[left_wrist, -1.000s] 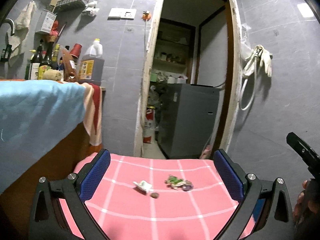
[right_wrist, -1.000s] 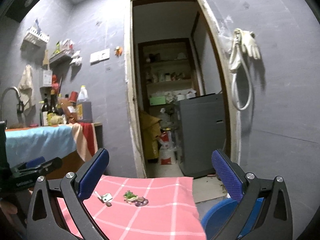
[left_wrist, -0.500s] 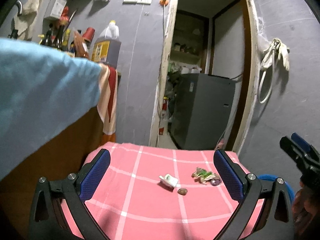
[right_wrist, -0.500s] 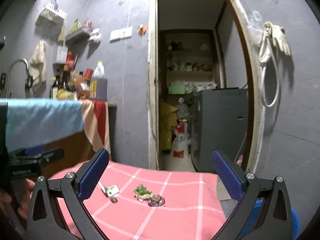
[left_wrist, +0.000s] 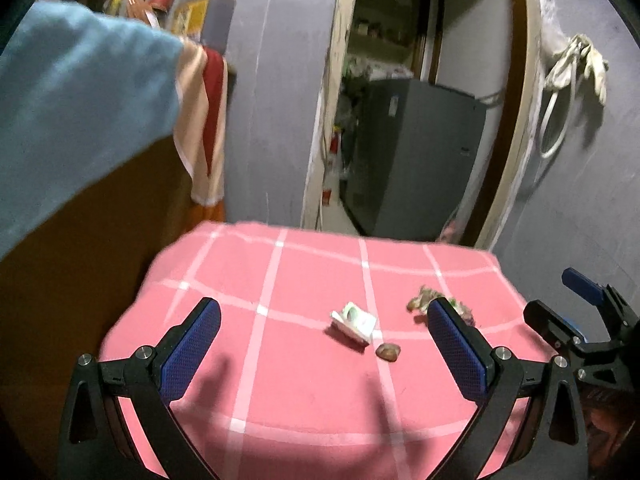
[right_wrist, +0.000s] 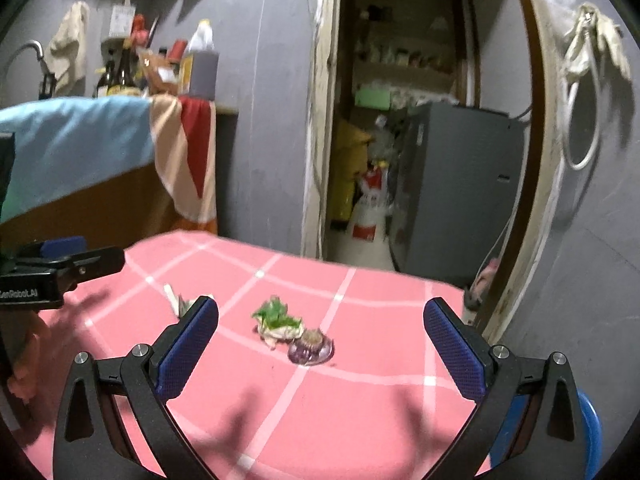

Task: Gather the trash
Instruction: 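Move both tools back over the table toward the remaining scraps, then grasp the purple spiky shell with the right tool while the left grasps the white paper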

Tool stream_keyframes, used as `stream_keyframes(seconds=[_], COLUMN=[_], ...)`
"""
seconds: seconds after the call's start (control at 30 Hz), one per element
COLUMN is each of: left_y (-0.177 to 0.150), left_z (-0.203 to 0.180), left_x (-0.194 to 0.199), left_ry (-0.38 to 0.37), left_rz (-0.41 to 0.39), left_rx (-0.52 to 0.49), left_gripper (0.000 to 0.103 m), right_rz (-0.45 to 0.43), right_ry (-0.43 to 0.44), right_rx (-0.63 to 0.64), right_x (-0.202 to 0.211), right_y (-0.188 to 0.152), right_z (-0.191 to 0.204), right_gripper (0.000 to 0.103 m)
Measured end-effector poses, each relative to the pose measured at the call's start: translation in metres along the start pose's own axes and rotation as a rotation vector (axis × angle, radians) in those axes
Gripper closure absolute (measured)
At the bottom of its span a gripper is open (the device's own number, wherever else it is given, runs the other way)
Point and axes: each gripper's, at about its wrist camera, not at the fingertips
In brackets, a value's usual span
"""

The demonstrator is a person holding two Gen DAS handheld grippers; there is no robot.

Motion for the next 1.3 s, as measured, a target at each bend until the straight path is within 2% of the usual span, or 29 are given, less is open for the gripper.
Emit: stream_keyframes(seconds=[0.1, 0.23, 0.4, 0.53, 0.6, 0.8, 0.97, 1.03, 1.2, 1.3], left_y=[-0.005, -0.009, -0.012, -0.016, -0.018, -0.017, -0.019, -0.019, -0.019, -0.017], left_z=[0.004, 0.005, 0.004, 0.003, 0.005, 0.011, 0.014, 0.014, 0.014, 0.012], left_x=[-0.012, -0.026, -0.043, -0.056, -0.061, -0.069, -0.073, -0.075, -0.074, -0.071], left_ry=[-0.013, -0.022, -0.045, -0.038, -0.039, -0.041, -0.051, -0.052, -0.059, -0.062], left_rz=[0.053, 0.104, 0.185, 0.245, 0.265, 0.297, 0.323, 0.334, 0.341, 0.327], left_rx=[0.038, 0.069, 0.099, 0.108, 0.123, 0.179, 0.228, 0.234, 0.252, 0.258], left_gripper=[0.003, 0.005, 0.025, 0.036, 0.046, 0.058, 0.077, 0.084, 0.096, 0.1], right_rz=[0.044, 0.115, 0.23, 0.321, 0.355, 0.441, 0.478, 0.478, 0.471, 0.465], right_ry=[0.013, 0.023, 0.024, 0.042, 0.052, 0.074, 0.102, 0.109, 0.125, 0.136], right_rx=[-0.005, -0.028, -0.054, -0.048, -0.047, -0.045, -0.078, -0.08, -0.076, -0.09], right_x=[-0.01, -0.025, -0.047, -0.063, -0.07, -0.092, -0.101, -0.1, -0.095, -0.09], right_y=[-0.006, -0.012, -0.021, -0.027, -0.029, -0.033, -0.035, -0.035, -0.035, -0.036], right_z=[-0.002, -0.007, -0.012, -0.011, -0.011, -0.012, -0.016, -0.016, -0.013, -0.013], right_gripper=[0.001, 0.015, 0.023, 0.033, 0.036, 0.043, 0.055, 0.063, 0.069, 0.069])
Point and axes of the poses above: each gripper's, at about its wrist camera, not at the fingertips, and x roughly against the way its jaws point, z to its left, y to its top, and after that the axes turned 13 degrees about -z, right-handed
